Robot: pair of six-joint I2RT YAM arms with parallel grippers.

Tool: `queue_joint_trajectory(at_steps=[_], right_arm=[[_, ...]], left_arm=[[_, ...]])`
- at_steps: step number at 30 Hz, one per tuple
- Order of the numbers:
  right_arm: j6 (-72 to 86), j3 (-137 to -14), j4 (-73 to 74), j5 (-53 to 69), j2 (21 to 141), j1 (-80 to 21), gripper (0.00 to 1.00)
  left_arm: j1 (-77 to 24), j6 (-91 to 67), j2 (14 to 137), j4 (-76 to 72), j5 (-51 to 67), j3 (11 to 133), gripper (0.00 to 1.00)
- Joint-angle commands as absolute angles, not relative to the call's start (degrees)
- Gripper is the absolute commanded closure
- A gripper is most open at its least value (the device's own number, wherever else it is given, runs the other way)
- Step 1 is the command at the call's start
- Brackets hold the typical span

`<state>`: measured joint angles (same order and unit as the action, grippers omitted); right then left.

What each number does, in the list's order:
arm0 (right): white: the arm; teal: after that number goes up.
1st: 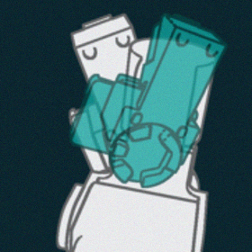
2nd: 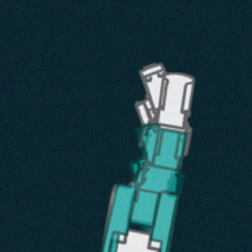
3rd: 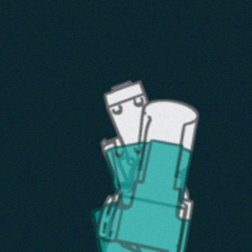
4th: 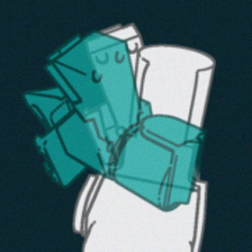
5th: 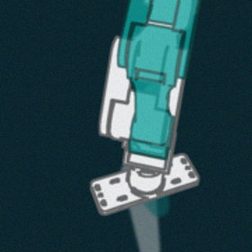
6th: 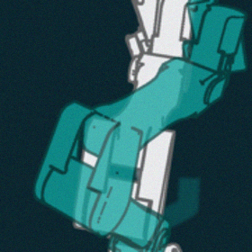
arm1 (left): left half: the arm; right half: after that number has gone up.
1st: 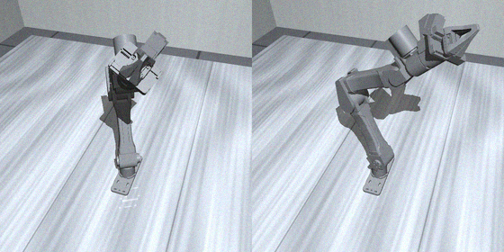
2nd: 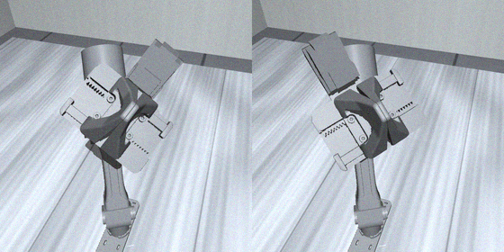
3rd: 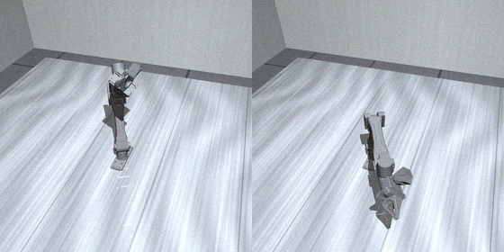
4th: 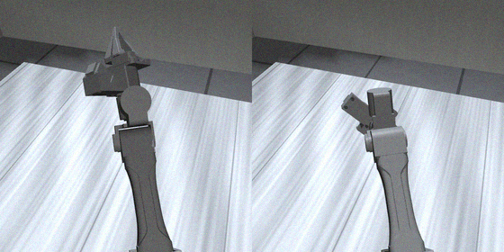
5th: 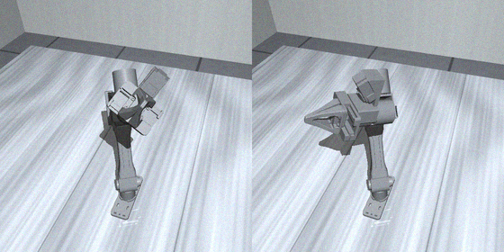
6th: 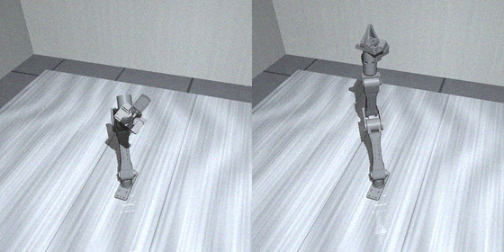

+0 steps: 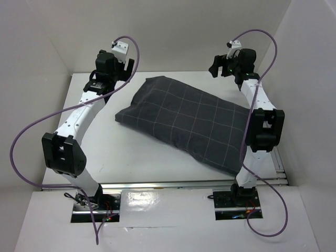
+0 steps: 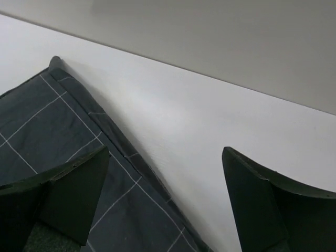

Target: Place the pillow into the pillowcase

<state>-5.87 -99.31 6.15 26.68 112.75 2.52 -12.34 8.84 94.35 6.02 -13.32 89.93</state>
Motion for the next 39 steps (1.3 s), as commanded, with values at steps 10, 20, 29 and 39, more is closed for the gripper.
queue_joint_trajectory(at_steps=[10, 20, 29, 39], right_arm=[[-8.50, -108.02, 27.88, 48.03, 108.73, 3.52, 0.59], [-10.55, -93.97, 31.41, 36.44, 101.36, 2.37, 0.25], [-7.29, -84.21, 26.63, 28.30, 95.98, 4.13, 0.17], [-7.91, -80.42, 27.16, 27.77, 92.29, 4.13, 0.17]], left_arm=[[-16.96, 6.94, 97.55, 26.97, 12.64, 101.15, 0.68], [-16.88, 1.60, 111.80, 39.21, 14.95, 115.24, 0.33], [-11.95, -6.77, 112.76, 34.37, 7.65, 111.19, 0.00], [-12.48, -6.15, 112.24, 33.75, 4.39, 108.81, 0.00]])
